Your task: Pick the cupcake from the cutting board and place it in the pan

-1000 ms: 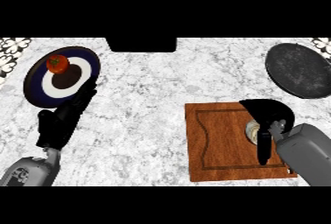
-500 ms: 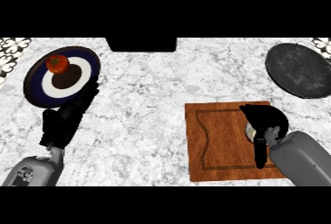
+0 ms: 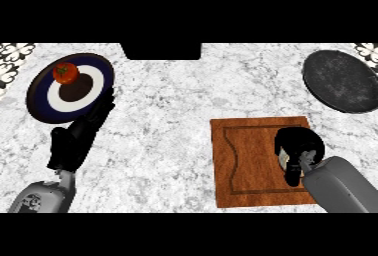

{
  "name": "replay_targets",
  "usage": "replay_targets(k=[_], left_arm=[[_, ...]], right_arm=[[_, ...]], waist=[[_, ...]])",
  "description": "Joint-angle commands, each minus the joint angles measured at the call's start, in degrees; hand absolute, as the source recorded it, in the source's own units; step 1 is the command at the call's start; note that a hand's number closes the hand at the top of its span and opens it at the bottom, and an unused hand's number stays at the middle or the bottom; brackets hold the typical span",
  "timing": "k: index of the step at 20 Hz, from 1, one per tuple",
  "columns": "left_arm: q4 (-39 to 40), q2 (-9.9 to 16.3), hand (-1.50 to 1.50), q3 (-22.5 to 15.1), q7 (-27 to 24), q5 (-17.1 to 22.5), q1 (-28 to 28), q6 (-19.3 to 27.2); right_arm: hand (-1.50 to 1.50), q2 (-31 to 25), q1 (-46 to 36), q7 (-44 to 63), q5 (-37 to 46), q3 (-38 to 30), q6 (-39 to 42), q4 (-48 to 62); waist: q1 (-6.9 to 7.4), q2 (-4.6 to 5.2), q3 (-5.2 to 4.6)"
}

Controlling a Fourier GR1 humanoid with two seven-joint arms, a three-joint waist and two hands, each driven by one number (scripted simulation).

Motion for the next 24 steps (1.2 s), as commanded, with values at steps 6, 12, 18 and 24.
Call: replay_targets(k=[6,12,18,24], left_arm=[[-3.29,-2.6,0.0,1.4,1.41,-2.42,2.07,-1.03],[-0.57,-0.68,0.0,3.9,0.25,-0.88,1.09,-3.9],[-0.88,-1.69,0.0,3.23,1.02,-1.79,1.46,-3.11],[0.65,-1.48,0.0,5.33,-0.57,-0.46,1.58,-3.72]], right_arm=[[1.5,3.27,4.43,-2.87,5.54,-1.55,2.16,-2.8],[1.5,6.78,6.29,-6.1,9.7,-2.93,-11.86,-7.06],[1.5,9.67,11.6,-9.63,15.17,-2.86,-28.8,-16.39],[1.5,5.09,12.19,-9.92,24.57,-4.06,-36.93,-30.12]], waist=[[-0.04,0.15,0.27],[-0.29,0.11,0.31],[-0.77,0.0,0.32],[-1.3,-0.13,0.26]])
